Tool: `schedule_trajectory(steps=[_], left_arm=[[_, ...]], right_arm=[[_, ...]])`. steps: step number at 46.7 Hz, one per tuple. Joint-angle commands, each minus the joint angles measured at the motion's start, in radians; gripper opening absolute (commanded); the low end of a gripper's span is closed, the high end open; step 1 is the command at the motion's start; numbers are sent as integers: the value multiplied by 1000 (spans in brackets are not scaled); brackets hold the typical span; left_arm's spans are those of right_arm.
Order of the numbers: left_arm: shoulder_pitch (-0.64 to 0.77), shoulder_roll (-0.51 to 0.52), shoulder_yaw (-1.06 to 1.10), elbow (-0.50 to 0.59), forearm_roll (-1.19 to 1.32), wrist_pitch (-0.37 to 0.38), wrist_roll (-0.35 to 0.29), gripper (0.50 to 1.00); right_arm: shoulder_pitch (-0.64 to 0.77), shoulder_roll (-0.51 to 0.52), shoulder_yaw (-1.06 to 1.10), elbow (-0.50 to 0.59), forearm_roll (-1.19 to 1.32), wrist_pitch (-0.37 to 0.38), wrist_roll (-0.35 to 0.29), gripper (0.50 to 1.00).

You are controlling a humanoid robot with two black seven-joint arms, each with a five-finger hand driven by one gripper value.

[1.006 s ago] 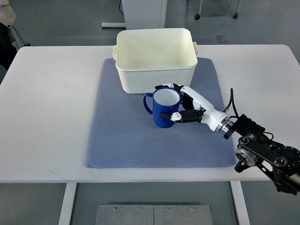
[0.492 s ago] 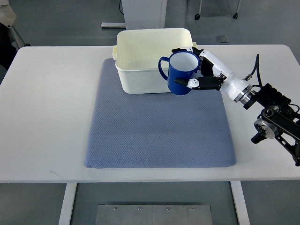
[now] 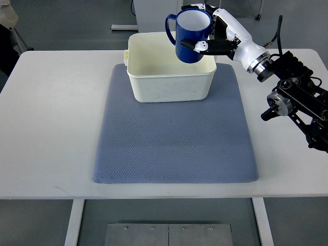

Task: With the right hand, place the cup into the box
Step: 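Lift the blue mug with the right hand above the tub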

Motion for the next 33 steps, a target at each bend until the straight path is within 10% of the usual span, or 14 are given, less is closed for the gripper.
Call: schedule_trajectory(steps=[1,33], left_arm=[[0,0,1,0,0,0,0,1000],[0,0,1,0,0,0,0,1000]], right_arm=[[21,40,-2,-57,0,0,0,500],[67,249,-2,-356,1,-42,12,500]])
